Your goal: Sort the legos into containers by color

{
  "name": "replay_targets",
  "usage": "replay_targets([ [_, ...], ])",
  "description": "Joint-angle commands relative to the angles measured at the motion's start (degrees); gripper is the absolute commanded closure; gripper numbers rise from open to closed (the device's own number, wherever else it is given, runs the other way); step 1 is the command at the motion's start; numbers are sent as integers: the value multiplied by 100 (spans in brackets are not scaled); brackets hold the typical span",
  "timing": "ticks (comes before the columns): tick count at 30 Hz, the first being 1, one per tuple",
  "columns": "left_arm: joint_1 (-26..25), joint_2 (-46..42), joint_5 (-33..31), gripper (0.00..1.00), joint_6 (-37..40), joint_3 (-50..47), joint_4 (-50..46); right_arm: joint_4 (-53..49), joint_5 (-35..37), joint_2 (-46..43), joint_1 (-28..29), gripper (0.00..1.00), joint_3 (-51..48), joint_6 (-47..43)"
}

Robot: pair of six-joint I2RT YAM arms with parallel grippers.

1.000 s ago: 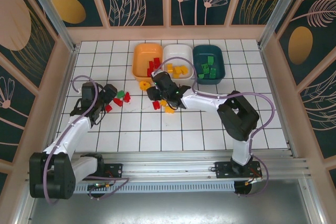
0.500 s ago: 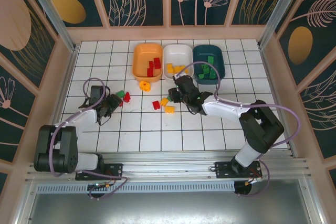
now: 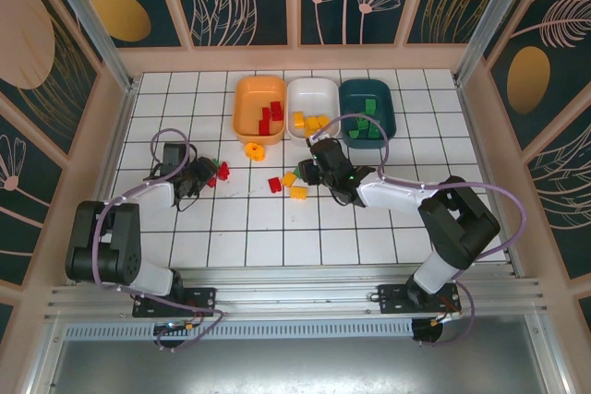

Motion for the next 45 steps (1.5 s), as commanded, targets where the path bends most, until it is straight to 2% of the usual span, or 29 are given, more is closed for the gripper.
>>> replay_targets([
  [1,-129,215,93,52,28,50,-177,216,-72,-108,-35,58,-101,-9],
  [7,-456,281,-211,58,293,294,-593,240,-123,-93,-34,58,-105,3],
  [14,-485,294,-249,61,413,161,-716,242,-125,-81,-36,58,-122,-3],
  [21,-481,344,-226,74,459,38,-702,233,-106,-97,-41,58,-135,-9],
  [27,-487,17,-263,74,487,-249,-804,238,-87,-117,-36,58,-145,-20],
  [38,-496,-575,-208,87,496,-492,-941,254,-73,-126,-33,58,-162,-3],
  [45,-528,-920,-98,90,478,-301,-1160,264,-81,-129,-40,58,-168,8],
])
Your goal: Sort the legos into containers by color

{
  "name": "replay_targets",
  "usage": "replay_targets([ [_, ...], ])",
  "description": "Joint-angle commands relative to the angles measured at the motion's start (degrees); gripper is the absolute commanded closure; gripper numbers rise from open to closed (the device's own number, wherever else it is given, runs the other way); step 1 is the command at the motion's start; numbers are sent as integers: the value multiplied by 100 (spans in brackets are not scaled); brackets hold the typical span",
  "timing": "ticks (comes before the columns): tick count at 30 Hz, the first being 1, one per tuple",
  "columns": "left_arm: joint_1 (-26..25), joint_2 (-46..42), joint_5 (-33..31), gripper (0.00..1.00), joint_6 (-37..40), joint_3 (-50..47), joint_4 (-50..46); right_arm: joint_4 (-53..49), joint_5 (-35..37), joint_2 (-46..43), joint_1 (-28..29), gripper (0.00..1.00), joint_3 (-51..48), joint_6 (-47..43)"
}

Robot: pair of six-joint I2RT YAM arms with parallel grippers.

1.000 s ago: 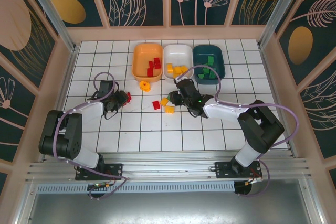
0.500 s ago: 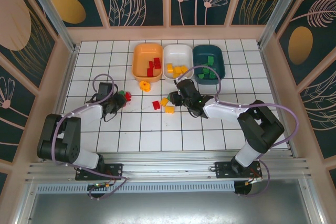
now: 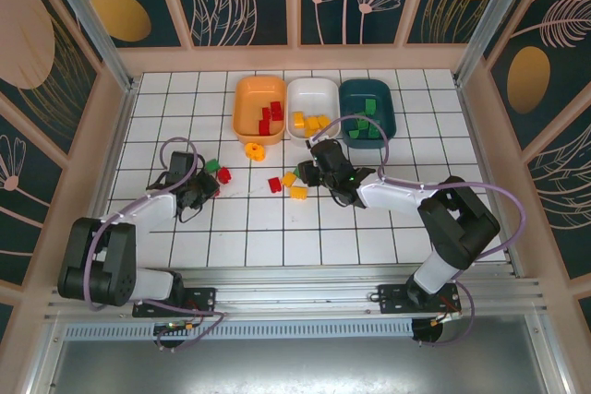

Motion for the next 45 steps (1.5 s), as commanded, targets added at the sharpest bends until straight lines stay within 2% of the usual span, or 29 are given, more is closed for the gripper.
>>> replay_targets([
  [1,-77,-255,74,90,83,129,-418,188,28,-132,-40,58,-101,5],
  [7,-372,-468,128,92,-57,684,-553,215,32,-109,-36,58,-105,13],
  [12,-469,40,237,93,6,1452,-427,210,61,-118,-53,58,-109,13],
  [21,-753,2164,511,94,311,4072,-281,282,-40,-216,-209,58,-226,90],
  [26,-768,3807,699,95,383,5741,-514,281,-41,-234,-249,58,-243,87],
  [29,-776,4549,756,95,375,6405,-645,271,37,-296,-263,58,-279,74],
  [33,-770,5073,738,93,446,6959,-832,315,38,-373,-284,58,-320,68],
  [35,-777,5194,667,85,549,7217,-966,315,40,-386,-281,58,-320,65],
  [37,-776,5286,600,66,665,7514,-1254,315,26,-373,-283,58,-324,68],
  [40,-775,5083,583,47,762,7541,-1291,317,-5,-366,-273,58,-320,67],
  [45,-773,4329,856,36,1007,7337,-1176,324,4,-331,-253,58,-306,63],
])
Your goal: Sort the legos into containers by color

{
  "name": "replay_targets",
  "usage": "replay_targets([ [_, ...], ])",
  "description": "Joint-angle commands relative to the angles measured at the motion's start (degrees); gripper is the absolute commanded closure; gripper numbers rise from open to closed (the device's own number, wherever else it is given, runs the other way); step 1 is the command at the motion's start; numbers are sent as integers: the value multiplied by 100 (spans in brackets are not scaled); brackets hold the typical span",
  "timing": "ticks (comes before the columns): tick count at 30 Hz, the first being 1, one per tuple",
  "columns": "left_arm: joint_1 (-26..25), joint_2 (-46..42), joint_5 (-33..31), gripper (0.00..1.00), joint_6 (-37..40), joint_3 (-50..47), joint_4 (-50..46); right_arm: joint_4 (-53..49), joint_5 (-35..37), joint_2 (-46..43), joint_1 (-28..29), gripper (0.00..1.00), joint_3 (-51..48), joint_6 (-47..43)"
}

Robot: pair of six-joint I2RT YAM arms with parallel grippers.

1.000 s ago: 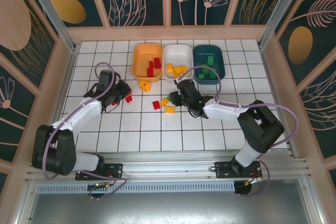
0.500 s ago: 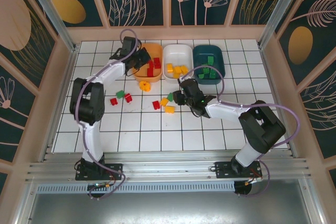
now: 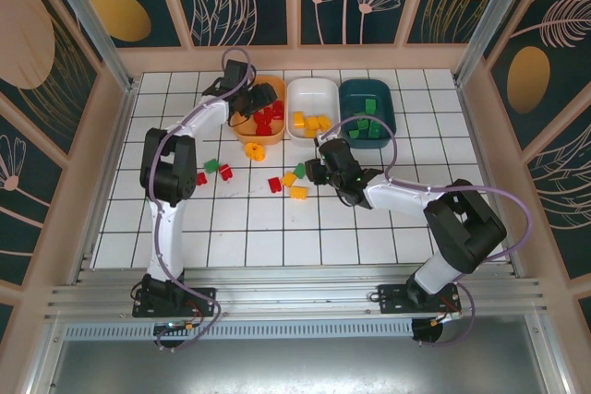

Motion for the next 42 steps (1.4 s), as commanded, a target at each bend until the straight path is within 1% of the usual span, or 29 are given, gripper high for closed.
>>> replay_targets([
  [1,7,-897,164,34,340,-139,-6,197,28,-101,6,58,-59,31],
  [3,15,-1438,-5,31,392,-697,194,219,105,-83,95,58,-45,3],
  [4,21,-1778,-111,30,389,-1150,379,232,155,-66,166,57,-34,-24],
  [6,40,-2444,-255,27,314,-2209,833,209,227,3,340,54,43,-42],
  [9,94,-3596,-441,19,14,-4166,1673,176,241,204,660,46,243,20],
  [12,106,-4716,-968,3,-464,-6030,2243,113,222,650,933,43,572,118],
  [13,102,-5089,-1106,1,-622,-6572,2402,67,200,858,991,43,700,138],
  [15,114,-5762,-1384,2,-897,-7363,2448,-109,229,1216,1115,43,981,94],
  [18,121,-6858,-1726,2,-1091,-8149,2283,-347,366,1585,1300,42,1360,-21],
  [22,131,-8036,-2097,1,-1238,-8661,1864,-670,301,2006,1343,42,1891,-3],
  [25,148,-8442,-2193,2,-1251,-8821,1660,-935,346,2418,1344,42,2276,7],
  [28,148,-8524,-2147,2,-1201,-8842,1618,-1019,376,2624,1350,42,2424,-17],
  [32,144,-8416,-2076,1,-1161,-8805,1653,-1179,437,2814,1331,42,2582,15],
  [37,150,-8364,-1995,2,-1119,-8751,1720,-1231,457,2894,1335,42,2611,37],
  [42,151,-8348,-1994,2,-1095,-8703,1721,-1474,873,3067,1338,42,2762,-120],
])
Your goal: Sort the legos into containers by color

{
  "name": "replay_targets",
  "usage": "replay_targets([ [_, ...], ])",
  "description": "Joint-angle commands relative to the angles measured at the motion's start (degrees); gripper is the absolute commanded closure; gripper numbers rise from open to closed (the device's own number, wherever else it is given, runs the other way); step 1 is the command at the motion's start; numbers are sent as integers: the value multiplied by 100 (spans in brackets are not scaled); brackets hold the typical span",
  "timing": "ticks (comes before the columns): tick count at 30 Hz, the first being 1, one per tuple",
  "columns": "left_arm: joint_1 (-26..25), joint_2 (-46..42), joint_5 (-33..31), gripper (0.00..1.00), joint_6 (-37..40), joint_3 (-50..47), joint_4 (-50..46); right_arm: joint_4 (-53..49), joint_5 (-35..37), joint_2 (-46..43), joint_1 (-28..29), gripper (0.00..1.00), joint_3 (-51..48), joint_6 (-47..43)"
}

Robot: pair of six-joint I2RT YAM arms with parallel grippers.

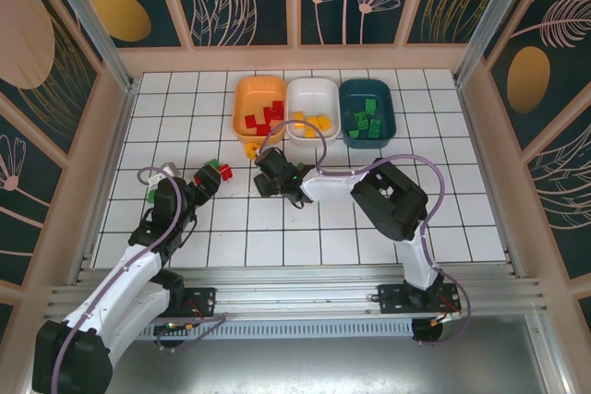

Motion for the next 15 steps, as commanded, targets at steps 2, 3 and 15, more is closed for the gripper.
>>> replay_targets([
  [2,38,37,7,1,50,53,8,-515,621,231,-15,42,0,-162],
  [3,26,51,8,2,54,53,8,-506,582,181,-33,42,-55,-201],
  [15,27,421,210,2,18,157,207,-582,-49,118,239,47,-8,-257],
])
